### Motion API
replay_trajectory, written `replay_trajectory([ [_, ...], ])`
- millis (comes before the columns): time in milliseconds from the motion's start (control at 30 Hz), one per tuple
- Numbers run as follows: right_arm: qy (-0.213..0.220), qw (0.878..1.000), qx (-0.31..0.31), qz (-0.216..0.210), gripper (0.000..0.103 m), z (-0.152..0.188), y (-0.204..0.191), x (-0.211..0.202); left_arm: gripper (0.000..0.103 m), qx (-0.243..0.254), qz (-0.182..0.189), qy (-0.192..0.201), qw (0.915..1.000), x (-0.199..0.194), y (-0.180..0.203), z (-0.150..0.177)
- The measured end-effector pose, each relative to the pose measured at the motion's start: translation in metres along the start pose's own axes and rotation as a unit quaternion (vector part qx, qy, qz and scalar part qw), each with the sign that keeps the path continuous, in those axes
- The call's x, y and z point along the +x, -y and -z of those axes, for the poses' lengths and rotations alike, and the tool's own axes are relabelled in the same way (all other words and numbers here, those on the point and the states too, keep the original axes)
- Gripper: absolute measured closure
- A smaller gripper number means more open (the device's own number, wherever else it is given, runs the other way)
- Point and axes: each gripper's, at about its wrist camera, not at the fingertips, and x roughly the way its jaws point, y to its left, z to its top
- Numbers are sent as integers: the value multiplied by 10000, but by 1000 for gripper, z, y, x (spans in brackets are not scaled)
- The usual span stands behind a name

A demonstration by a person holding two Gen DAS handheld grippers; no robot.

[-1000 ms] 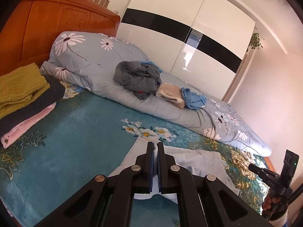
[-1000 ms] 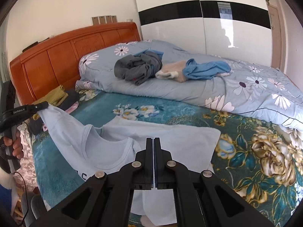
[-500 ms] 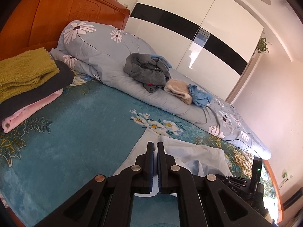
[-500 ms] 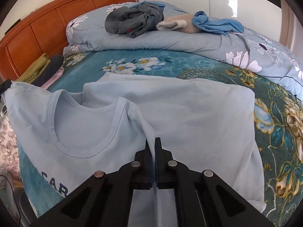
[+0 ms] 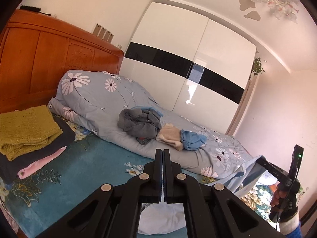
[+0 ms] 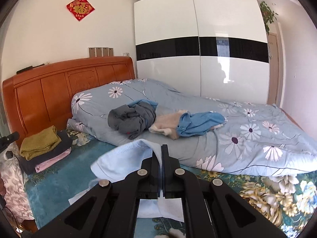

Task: Fold clothes
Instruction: 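Lift the sweatshirt with both grippers and shake it out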

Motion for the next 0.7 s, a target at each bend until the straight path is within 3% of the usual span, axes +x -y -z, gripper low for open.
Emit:
replay_trajectory([
  [200, 5, 9999, 63, -115, 102, 11, 4, -5, 101, -24, 127, -901, 9958, 57, -2, 49],
  [267, -3, 9999, 85, -148, 102, 15, 6, -7, 92, -80, 186, -1270, 9917, 83, -3, 70],
  [333, -25, 9998, 99, -166, 102, 20, 10, -9, 57, -78, 206, -1594, 9870, 108, -2, 91],
  [400, -46, 9997, 126, -183, 102, 23, 15, -10, 45, -9, 199, -1814, 9832, 132, 0, 111],
  [567, -155, 9996, 126, -178, 102, 33, 25, -8, 39, 69, 319, -2465, 9686, 186, -2, 145],
  [700, -246, 9994, 204, -130, 102, 42, 35, -5, 39, 142, 502, -3145, 9478, 207, -7, 170],
])
